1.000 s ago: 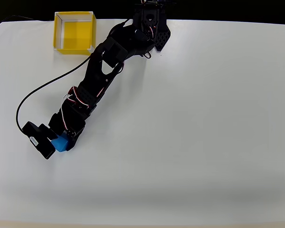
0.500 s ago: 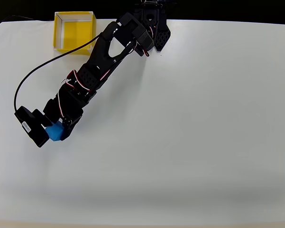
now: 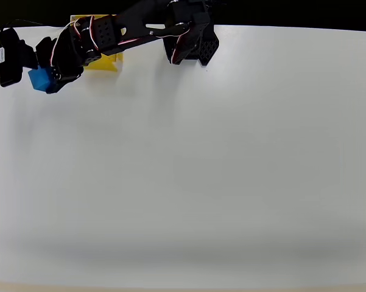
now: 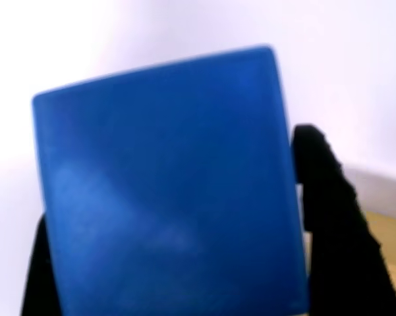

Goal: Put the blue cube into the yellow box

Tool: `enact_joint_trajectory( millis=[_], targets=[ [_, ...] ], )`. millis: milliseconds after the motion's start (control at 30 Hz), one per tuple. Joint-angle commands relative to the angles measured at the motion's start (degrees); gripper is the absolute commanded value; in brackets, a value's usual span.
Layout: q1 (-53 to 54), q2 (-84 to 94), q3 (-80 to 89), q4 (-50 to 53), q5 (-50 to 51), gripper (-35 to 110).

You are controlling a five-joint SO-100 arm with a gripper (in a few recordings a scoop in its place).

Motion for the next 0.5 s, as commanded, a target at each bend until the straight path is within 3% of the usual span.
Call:
enact_joint_trajectory(
  millis=[0,467],
  targets=[
    [7.8,6.2,-8.3,5.0,-1.3,12],
    [18.4,4.7,-13.6,16.3,-1.8,12]
  ],
)
